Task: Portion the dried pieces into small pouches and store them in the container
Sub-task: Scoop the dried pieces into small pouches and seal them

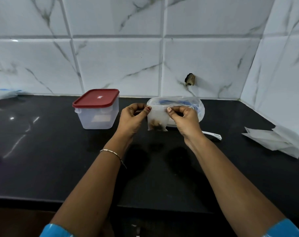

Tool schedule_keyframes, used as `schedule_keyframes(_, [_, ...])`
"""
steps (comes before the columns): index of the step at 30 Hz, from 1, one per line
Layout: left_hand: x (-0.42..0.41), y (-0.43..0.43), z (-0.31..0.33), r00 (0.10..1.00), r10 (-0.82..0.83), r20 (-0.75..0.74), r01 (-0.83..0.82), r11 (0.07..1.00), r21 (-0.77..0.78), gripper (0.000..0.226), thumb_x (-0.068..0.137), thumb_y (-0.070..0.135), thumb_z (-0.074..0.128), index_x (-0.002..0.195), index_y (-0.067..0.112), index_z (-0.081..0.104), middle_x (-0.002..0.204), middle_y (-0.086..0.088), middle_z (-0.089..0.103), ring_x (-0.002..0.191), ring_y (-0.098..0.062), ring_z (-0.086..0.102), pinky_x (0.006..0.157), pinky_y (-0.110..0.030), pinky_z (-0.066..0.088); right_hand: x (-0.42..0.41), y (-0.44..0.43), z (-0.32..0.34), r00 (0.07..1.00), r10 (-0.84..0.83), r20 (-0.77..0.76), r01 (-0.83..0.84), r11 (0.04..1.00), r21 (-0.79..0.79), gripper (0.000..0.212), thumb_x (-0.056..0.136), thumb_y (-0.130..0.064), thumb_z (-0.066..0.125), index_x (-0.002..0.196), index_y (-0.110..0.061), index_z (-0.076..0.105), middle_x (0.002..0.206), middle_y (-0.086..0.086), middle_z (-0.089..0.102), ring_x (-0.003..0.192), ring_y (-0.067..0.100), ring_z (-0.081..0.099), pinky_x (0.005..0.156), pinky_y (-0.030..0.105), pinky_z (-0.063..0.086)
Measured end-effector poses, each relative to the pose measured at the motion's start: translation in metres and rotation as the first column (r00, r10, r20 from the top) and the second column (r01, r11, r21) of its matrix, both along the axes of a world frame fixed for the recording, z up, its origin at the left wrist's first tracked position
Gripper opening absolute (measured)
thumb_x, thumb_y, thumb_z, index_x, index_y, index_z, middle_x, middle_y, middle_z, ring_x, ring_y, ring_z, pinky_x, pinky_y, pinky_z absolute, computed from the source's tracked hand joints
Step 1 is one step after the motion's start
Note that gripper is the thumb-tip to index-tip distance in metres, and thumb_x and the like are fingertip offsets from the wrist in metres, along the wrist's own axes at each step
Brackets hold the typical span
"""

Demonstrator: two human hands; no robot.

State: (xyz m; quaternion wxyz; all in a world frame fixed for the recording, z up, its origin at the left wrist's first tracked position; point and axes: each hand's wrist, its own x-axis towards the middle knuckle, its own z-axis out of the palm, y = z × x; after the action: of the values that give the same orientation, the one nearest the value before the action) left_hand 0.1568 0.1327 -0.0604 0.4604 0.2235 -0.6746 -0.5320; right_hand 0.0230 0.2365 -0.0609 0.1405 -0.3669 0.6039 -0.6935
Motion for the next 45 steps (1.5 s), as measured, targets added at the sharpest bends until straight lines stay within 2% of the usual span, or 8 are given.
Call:
schedule_keyframes(10, [0.003,0.014,0.007,0.997,-0.077,-0.019,0.079,0.994,0.076,0.009,0.088,0.013,0.067,0.094,0.005,0.069,0.087,-0.005,0.068,0.069,0.003,0.065,0.059,-0.010,0.048,0.005,0.001,0.004,0.995,0.066,0.078,-0.063,0.997,-0.041,0.016,0.086,-0.013,0.071,0.098,-0.002,0.072,0.090,0.002,0.071,0.080,0.002,0.064,0.064,0.005,0.046])
schedule_keyframes(17, [0.000,0.014,0.002,0.996,-0.089,0.011,0.089,0.996,-0.004,0.008,0.086,0.013,0.070,0.093,0.008,0.071,0.099,-0.018,0.071,0.098,-0.028,0.067,0.090,-0.039,0.054,0.011,-0.006,0.001,0.999,0.049,-0.008,-0.049,0.999,0.014,0.017,0.087,-0.015,0.070,0.099,-0.003,0.071,0.100,0.009,0.071,0.089,0.010,0.064,0.070,0.009,0.048])
schedule_keyframes(20, [-0.002,0.013,0.000,0.997,-0.063,0.047,0.066,0.996,-0.065,0.006,0.086,0.014,0.070,0.092,0.014,0.070,0.096,-0.011,0.072,0.095,-0.021,0.068,0.086,-0.031,0.055,0.013,-0.006,0.001,0.998,0.036,-0.054,-0.035,0.999,0.010,0.012,0.089,-0.015,0.068,0.096,-0.006,0.071,0.098,0.006,0.070,0.086,0.007,0.063,0.070,0.007,0.048])
schedule_keyframes(26, [-0.005,0.014,-0.001,0.998,-0.023,0.059,0.030,0.991,-0.131,0.016,0.087,0.010,0.069,0.101,0.004,0.069,0.091,-0.001,0.070,0.082,0.001,0.065,0.078,-0.014,0.051,0.019,-0.008,-0.001,0.996,-0.003,-0.091,0.005,1.000,0.017,0.001,0.088,-0.019,0.069,0.089,-0.018,0.069,0.095,0.009,0.071,0.094,0.027,0.066,0.085,0.034,0.053])
schedule_keyframes(32, [-0.008,0.009,-0.004,0.997,0.039,0.067,-0.030,0.990,-0.141,0.016,0.087,0.014,0.070,0.102,0.008,0.069,0.095,-0.002,0.071,0.091,-0.010,0.066,0.082,-0.019,0.053,0.018,-0.008,-0.001,0.996,0.007,-0.090,-0.008,1.000,-0.010,0.004,0.086,-0.016,0.072,0.088,-0.013,0.071,0.090,0.006,0.072,0.085,0.016,0.065,0.082,0.030,0.053])
schedule_keyframes(37, [-0.012,0.009,-0.005,0.993,0.033,0.111,-0.014,0.985,-0.170,0.006,0.088,0.016,0.069,0.093,0.018,0.068,0.092,0.000,0.071,0.092,-0.014,0.067,0.084,-0.025,0.054,0.015,-0.011,-0.003,0.979,-0.042,-0.198,0.051,0.998,0.042,0.005,0.087,-0.020,0.070,0.091,-0.016,0.070,0.087,-0.003,0.068,0.078,0.006,0.060,0.077,0.026,0.049])
schedule_keyframes(42, [-0.014,0.007,-0.007,0.990,0.069,0.124,-0.047,0.983,-0.175,0.007,0.087,0.017,0.070,0.094,0.018,0.068,0.094,-0.003,0.072,0.094,-0.018,0.067,0.085,-0.030,0.054,0.017,-0.013,-0.005,0.979,-0.094,-0.181,0.105,0.993,0.056,0.008,0.081,-0.029,0.076,0.077,-0.027,0.069,0.083,-0.005,0.072,0.083,0.017,0.067,0.084,0.042,0.056])
schedule_keyframes(45, [-0.013,0.003,-0.007,0.989,0.096,0.114,-0.078,0.985,-0.154,0.011,0.085,0.018,0.072,0.095,0.014,0.070,0.092,-0.004,0.072,0.090,-0.016,0.067,0.081,-0.026,0.053,0.014,-0.009,-0.002,0.979,-0.163,-0.119,0.168,0.985,0.035,0.019,0.070,-0.033,0.084,0.067,-0.025,0.068,0.070,-0.006,0.070,0.072,0.014,0.067,0.072,0.036,0.058])
